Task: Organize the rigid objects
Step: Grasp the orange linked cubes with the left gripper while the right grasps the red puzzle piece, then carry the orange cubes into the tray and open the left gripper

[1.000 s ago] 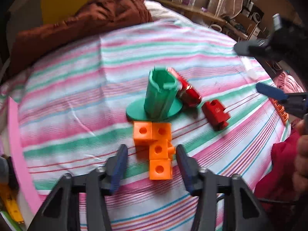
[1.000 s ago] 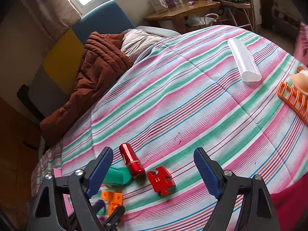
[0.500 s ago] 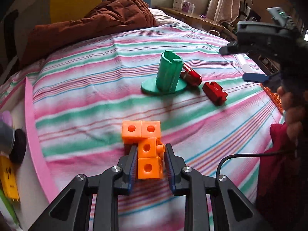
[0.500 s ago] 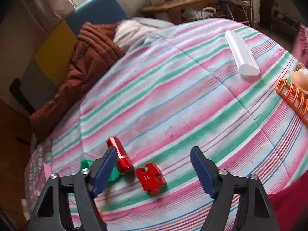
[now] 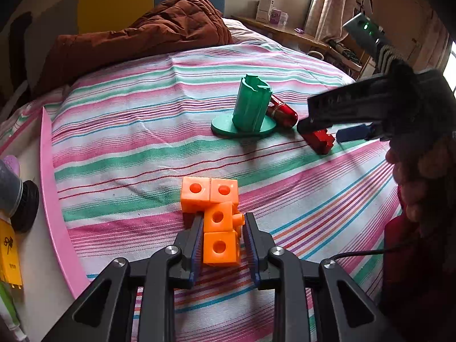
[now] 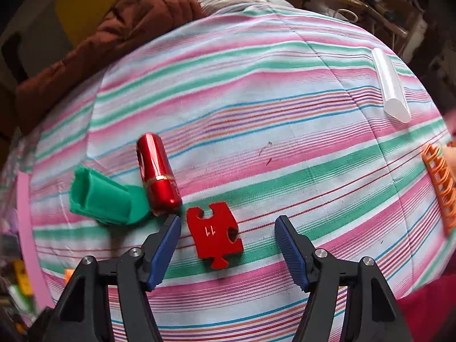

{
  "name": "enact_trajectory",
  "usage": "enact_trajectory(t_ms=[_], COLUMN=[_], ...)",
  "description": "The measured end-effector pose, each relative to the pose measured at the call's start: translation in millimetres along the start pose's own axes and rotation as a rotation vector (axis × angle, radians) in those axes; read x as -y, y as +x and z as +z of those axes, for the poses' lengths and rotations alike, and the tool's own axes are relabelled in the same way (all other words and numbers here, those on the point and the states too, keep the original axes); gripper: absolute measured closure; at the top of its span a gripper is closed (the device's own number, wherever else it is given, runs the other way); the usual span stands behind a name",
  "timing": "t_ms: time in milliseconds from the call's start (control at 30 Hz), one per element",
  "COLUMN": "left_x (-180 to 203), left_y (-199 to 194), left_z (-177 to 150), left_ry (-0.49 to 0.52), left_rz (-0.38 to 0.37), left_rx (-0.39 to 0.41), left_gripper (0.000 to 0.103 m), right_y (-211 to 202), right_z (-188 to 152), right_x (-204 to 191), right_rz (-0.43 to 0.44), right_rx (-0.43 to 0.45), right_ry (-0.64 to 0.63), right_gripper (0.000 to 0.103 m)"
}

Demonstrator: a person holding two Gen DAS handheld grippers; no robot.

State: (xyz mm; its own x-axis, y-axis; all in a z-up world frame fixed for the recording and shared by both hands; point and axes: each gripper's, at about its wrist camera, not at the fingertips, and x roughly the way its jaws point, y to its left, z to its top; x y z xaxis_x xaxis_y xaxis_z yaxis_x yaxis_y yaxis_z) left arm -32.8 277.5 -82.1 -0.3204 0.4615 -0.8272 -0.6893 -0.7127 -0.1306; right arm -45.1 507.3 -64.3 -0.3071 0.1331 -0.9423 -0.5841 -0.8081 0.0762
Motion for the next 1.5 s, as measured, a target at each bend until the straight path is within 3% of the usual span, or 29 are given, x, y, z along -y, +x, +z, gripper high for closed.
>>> enact_trajectory(t_ms=[33,67,100,500,733,1133,1500], left_x=[0.5,1.2,1.2,6.6,5.9,6.6,-20.0], left_y=[0.9,1.0,1.0,5.6,-1.2,-59.7,-94.6], left_z=[-0.6,-1.5,-2.2,-1.7,-2.8,-4.7,-9.8], left_ry=[0.001,0.002,0.002,0.035,0.004,0.014,-0.05], left_rz=[0.0,0.001,0.002,0.038,0.046,0.059,0.072], left_rx=[0.003,0.005,0.008,0.021,0.011,0.128,0.165], left_gripper=[0.077,0.077,0.077,0.077,0.078,0.078,0.078], right_y=[1.7,1.8,0.3,4.6,5.5,2.9,5.9], right_z=[-1.4,-2.8,-4.1,-13.1,-11.9,-12.0,-11.0], right_x=[-3.8,-8.0,-11.9,-2.0,-13.2,-21.5,-25.7], right_rz=[-0.042,-0.084,-0.1,-0.079,-0.123,-0.138,-0.162], right_rx=[0.001,0.012,0.025,0.021,0.046,0.067,0.088], right_ry=[-0.037,-0.075,-0.103,-0.09,-0.149,-0.175,-0.206], right_gripper=[0.047,0.068,0.071,0.068,0.07,0.07,0.07])
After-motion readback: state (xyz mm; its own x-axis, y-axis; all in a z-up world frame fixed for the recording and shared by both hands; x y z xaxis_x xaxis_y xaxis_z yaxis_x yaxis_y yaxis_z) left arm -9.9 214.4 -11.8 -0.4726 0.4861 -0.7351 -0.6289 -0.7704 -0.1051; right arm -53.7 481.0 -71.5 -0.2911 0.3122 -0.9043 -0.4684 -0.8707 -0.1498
